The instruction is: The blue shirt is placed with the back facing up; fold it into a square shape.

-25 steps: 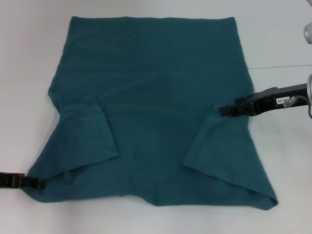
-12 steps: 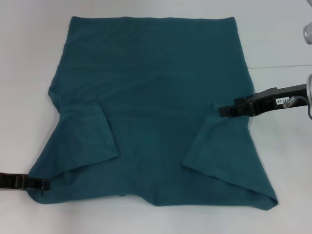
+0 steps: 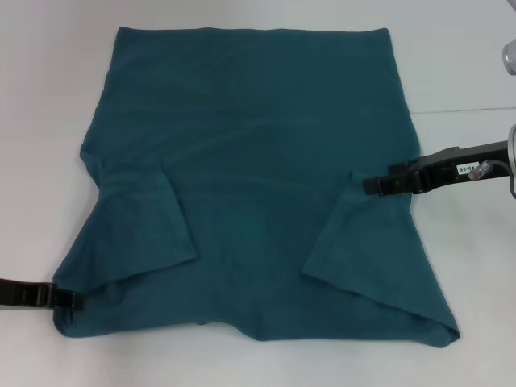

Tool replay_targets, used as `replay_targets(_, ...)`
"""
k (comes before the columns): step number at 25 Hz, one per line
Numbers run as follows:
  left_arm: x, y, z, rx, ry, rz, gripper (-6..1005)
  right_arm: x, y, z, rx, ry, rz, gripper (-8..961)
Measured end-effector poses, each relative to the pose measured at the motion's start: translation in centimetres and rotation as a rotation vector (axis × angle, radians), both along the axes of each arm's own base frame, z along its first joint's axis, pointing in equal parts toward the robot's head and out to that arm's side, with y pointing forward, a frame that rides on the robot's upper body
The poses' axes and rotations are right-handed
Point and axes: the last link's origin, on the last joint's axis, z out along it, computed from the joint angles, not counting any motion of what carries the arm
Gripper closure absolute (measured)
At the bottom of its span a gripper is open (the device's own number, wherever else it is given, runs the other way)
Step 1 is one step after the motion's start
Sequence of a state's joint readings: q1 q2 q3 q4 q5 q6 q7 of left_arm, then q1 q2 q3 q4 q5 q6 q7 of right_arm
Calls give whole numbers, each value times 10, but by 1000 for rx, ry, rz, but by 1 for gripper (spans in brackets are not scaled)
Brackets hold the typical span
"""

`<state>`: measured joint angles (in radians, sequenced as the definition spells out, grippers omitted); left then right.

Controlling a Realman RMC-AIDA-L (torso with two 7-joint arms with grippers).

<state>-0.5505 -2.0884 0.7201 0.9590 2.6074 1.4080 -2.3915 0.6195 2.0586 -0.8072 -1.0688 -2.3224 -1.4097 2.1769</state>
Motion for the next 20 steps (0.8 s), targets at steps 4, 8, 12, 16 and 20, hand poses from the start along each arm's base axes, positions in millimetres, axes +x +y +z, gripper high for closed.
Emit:
replay_targets(4, 0, -1, 0, -7, -3, 1, 581, 1, -1, 0, 0, 0, -4, 255)
replay_targets(8, 1, -2, -1, -13, -8, 2, 734, 2, -1, -1, -2, 0, -5, 255)
replay_targets(12, 1, -2, -3, -16, -10, 2, 871, 2, -2, -1, -5, 4, -11, 254)
replay_targets(16, 2, -3, -4, -20, -15, -3, 973, 3, -3, -1, -7, 9, -28, 254)
replay_targets(20, 6, -3, -4, -20, -44, -16, 973, 8, -6, 3, -30, -21, -87, 255)
